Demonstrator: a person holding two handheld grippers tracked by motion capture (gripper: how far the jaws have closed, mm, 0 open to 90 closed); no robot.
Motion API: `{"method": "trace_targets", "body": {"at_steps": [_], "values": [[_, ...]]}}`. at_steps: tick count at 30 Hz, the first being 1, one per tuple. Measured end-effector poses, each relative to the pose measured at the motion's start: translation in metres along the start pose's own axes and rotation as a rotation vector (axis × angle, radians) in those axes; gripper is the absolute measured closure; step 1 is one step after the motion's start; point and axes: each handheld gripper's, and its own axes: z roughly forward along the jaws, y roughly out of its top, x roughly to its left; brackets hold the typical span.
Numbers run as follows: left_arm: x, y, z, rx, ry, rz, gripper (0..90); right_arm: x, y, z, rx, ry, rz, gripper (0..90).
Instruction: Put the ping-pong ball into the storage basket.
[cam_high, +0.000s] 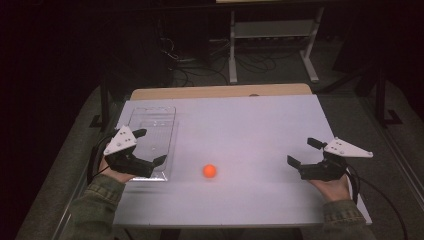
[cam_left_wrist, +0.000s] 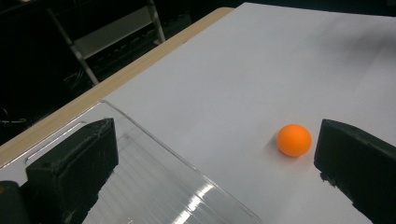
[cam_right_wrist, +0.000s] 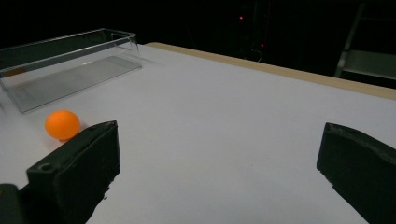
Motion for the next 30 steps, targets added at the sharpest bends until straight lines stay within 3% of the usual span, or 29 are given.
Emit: {"method": "trace_targets", "body": {"at_steps": [30], "values": [[-0.003, 0.019, 0.022, 0.076, -0.054, 0.056, 0.0, 0.0, 0.0, 0.0, 0.005, 0.008, 0.002, 0.0]]}}
